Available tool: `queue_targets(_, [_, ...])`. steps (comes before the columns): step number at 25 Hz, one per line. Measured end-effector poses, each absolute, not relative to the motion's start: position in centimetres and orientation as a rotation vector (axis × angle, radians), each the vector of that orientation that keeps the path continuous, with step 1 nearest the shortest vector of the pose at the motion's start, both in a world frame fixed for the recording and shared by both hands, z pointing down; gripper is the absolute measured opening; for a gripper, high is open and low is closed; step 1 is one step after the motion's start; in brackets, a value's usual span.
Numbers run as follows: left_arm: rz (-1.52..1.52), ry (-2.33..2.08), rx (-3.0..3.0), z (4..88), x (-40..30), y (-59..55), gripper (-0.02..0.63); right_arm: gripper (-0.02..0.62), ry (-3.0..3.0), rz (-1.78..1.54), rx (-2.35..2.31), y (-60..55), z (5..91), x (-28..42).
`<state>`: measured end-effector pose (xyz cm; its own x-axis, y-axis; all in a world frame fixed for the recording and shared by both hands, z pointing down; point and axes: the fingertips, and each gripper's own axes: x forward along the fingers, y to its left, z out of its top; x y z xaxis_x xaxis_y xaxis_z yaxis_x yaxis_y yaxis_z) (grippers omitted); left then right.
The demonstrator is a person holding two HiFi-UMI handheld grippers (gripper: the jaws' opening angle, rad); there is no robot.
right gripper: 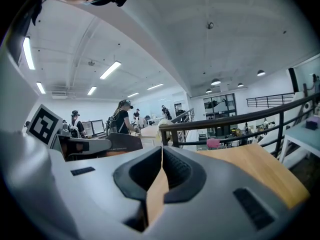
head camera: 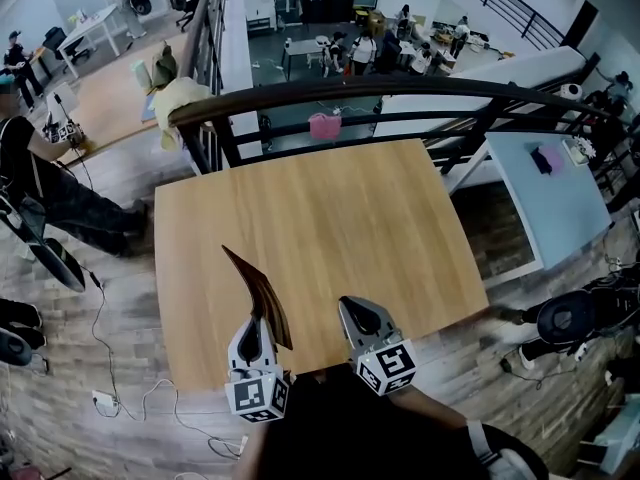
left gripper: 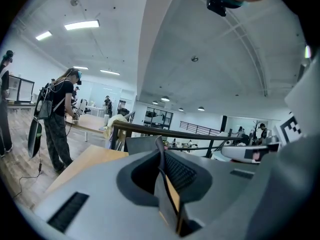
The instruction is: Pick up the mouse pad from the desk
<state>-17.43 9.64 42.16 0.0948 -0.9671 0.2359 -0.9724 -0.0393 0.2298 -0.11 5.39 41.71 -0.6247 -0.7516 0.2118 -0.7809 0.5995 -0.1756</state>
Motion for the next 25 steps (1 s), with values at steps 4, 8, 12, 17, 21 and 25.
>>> queue_targets(4, [0.022,-1.908,2.057,42.14,-17.49,9.68,0.043,0.031,-2.701,0.375,1.302,5.50,41.79,-0.33])
queue_targets(8, [0.024,-1.903,2.064,42.11,-17.35,9.54,0.043,0.031,-2.706,0.375,1.304,5.52,41.74,-0.31])
queue_targets(12, [0.028,-1.904,2.062,42.02,-17.22,9.44,0.043,0.030,-2.708,0.376,1.308,5.43,41.53,-0.09])
queue_targets(17, [0.027,-1.904,2.059,42.01,-17.07,9.42,0.043,0.029,-2.712,0.378,1.308,5.45,41.48,0.14])
queue_targets(21, [0.025,-1.902,2.056,42.02,-16.96,9.49,0.043,0.029,-2.712,0.379,1.301,5.55,41.47,0.14])
queue_targets(25, [0.021,-1.899,2.057,41.95,-16.59,9.35,0.043,0.029,-2.716,0.375,1.297,5.41,41.34,0.36])
